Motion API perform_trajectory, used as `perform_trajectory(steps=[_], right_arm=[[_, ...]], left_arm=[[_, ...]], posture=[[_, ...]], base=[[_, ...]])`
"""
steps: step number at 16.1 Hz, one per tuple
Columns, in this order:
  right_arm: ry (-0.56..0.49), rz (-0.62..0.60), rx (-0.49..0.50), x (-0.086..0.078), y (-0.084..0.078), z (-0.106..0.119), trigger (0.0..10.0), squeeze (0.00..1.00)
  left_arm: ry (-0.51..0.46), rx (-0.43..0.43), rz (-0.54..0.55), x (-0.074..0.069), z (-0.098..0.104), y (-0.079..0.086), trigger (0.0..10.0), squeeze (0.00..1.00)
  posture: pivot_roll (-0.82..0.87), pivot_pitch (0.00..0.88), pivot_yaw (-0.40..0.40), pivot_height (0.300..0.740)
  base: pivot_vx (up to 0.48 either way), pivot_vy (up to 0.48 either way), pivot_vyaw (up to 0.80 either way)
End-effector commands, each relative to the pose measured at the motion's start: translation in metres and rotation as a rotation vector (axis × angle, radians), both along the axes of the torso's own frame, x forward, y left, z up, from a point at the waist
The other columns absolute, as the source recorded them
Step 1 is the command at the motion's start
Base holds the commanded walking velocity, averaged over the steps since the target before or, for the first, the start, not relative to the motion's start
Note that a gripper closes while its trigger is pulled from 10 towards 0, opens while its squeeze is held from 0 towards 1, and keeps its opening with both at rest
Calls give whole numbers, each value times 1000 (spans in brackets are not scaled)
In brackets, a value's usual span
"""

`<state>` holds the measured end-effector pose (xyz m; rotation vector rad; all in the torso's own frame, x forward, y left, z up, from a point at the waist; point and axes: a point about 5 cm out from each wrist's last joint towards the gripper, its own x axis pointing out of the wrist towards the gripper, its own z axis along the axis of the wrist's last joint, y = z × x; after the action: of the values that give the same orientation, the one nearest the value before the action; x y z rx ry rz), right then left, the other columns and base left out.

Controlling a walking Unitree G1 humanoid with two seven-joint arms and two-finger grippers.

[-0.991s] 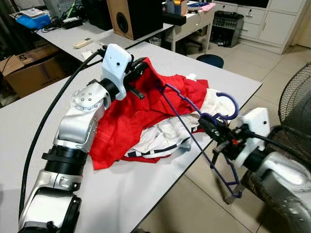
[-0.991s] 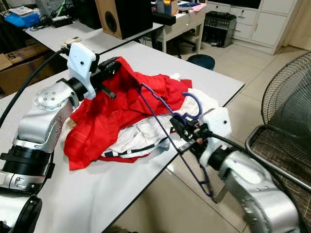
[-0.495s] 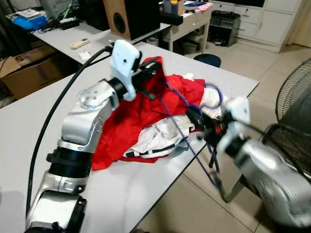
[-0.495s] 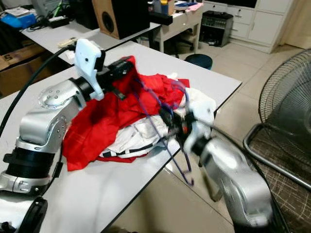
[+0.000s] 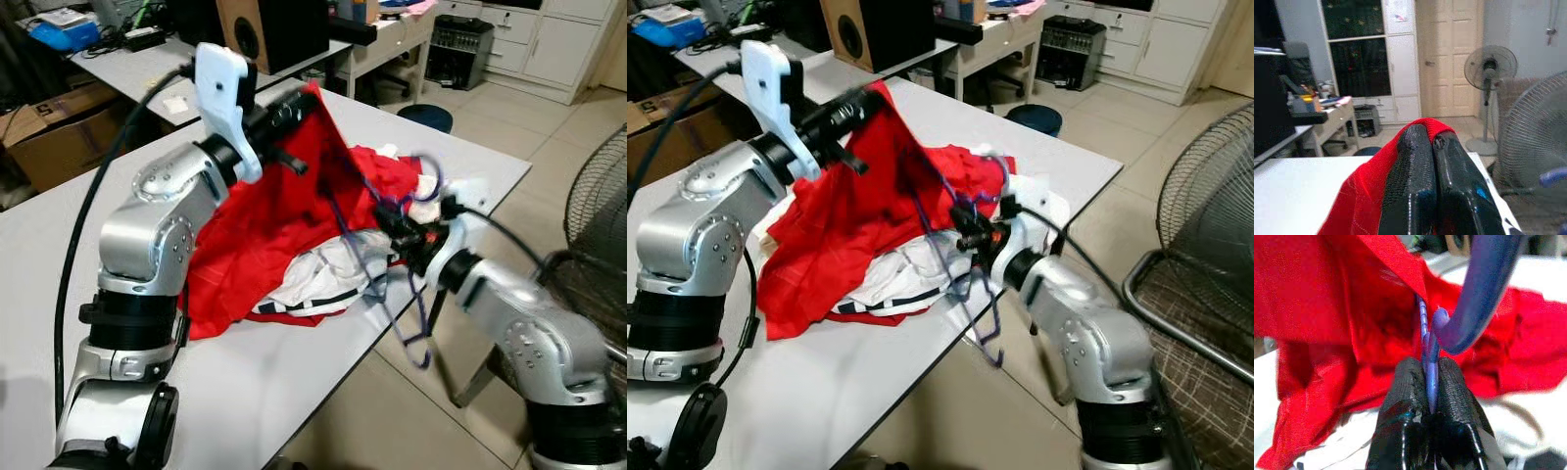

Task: Hang hanger

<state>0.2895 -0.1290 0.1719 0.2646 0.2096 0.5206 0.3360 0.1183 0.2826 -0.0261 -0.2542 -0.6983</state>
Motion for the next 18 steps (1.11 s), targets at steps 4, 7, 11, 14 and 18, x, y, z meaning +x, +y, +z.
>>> perform_trajectory(steps=[4,7,11,14,18], right_arm=[[106,-274,320,7,-33,-2,10000,0],[68,-341,518,13,-49,13,10000,0],[59,-345,584,15,-51,19,10000,0],[99,-361,1030,57,-58,49,10000,0],[127,-388,1159,77,-60,58,10000,0]], left_arm=[[-69,-32,55,2,22,12,0,0],[-43,48,16,0,12,13,0,0],[-24,96,-15,-1,4,11,0,0],[163,390,-373,-39,-54,-13,0,0],[212,418,-499,-56,-69,-26,0,0]], posture=[[-37,0,110,740],[-38,1,113,740],[-39,2,114,740],[-38,1,108,740],[-27,3,97,740]], base=[[0,0,0],[0,0,0],[0,0,0],[0,0,0],[0,0,0]])
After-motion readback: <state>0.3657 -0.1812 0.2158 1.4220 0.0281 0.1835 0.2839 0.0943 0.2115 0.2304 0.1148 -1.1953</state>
